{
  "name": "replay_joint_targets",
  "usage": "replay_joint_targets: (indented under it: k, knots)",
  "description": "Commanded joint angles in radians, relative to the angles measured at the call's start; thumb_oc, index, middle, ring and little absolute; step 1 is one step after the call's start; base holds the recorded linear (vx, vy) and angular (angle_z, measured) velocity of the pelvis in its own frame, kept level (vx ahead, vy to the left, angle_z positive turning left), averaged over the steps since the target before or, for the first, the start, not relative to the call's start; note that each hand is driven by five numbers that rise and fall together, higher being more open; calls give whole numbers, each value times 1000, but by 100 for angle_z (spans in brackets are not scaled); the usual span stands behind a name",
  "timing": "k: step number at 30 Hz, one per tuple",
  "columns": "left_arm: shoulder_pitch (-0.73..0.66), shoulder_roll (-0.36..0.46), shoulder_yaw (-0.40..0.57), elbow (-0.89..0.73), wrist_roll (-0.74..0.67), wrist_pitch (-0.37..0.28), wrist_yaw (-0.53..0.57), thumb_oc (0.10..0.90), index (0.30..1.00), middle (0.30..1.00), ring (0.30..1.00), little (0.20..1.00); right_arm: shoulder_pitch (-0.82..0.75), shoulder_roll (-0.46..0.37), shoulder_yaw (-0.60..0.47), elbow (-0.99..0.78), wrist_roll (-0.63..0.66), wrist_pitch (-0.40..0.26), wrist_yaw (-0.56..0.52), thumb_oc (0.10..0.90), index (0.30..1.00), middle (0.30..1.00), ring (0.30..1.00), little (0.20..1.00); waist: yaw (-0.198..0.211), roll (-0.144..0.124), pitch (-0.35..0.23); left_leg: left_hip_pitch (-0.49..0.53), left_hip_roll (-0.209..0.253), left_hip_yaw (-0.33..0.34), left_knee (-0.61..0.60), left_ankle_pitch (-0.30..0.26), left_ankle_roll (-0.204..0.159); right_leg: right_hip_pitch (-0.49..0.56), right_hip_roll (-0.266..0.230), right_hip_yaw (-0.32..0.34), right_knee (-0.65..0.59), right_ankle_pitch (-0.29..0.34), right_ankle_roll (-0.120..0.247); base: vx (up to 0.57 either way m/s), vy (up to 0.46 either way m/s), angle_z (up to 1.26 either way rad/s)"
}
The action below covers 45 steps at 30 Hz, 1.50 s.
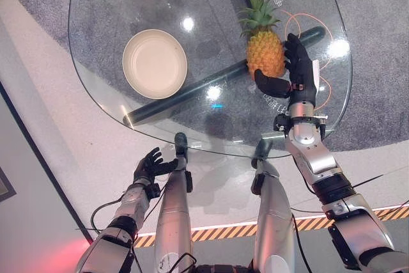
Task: Pick up the fruit to the plate
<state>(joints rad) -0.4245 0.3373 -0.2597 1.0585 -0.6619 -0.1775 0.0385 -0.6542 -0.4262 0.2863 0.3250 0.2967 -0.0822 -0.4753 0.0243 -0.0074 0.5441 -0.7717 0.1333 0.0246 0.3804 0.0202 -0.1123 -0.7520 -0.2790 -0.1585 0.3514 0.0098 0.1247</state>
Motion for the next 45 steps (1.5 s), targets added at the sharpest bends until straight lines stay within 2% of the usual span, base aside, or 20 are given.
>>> replay_joint_targets:
  k: [1,6,17,24,33,39,45]
  knots:
    - [85,5,8,-1,15,-15,26,800,900,900,900,900,-1,-32,-14,-133,-71,-41,-10,800,900,900,900,900,4,33,-24,1,-2,-4,-11,30,47,-5,-16,31,32,63,28,0,0,0]
    - [87,1,2,-4,22,-16,28,800,900,900,900,900,-26,-52,-10,-84,-113,-22,-67,800,900,900,900,900,12,37,-24,2,1,-7,-8,29,47,-7,-24,27,39,64,30,0,0,0]
    - [81,-2,-5,1,19,-12,27,800,900,900,900,900,-45,-57,-9,-51,-113,8,-96,800,900,900,900,900,14,42,-24,8,1,-6,-10,29,46,-4,-28,27,41,64,31,0,0,0]
    - [80,-3,-13,-5,21,-7,28,800,900,900,900,900,-68,-67,3,-46,-180,58,-165,800,900,900,900,900,19,46,-24,10,1,-7,-12,30,47,-3,-32,26,41,66,32,1,2,1]
    - [75,-11,-23,-5,18,-4,29,800,900,900,900,900,-98,-55,10,-23,-159,90,-203,800,900,900,900,900,25,55,-24,12,-1,-6,-17,31,46,-5,-33,28,41,65,32,0,0,0]
    - [73,-17,-29,-7,21,0,27,800,900,900,900,900,-125,-47,20,11,-170,137,-248,800,900,900,900,900,32,61,-24,16,-3,-5,-20,32,45,0,-38,27,38,66,32,0,0,0]
    - [71,-18,-35,-6,21,0,25,800,900,900,900,900,-147,-51,32,54,-164,153,-250,800,900,900,900,900,37,64,-24,17,-4,-5,-21,33,45,3,-40,24,36,67,32,0,0,0]
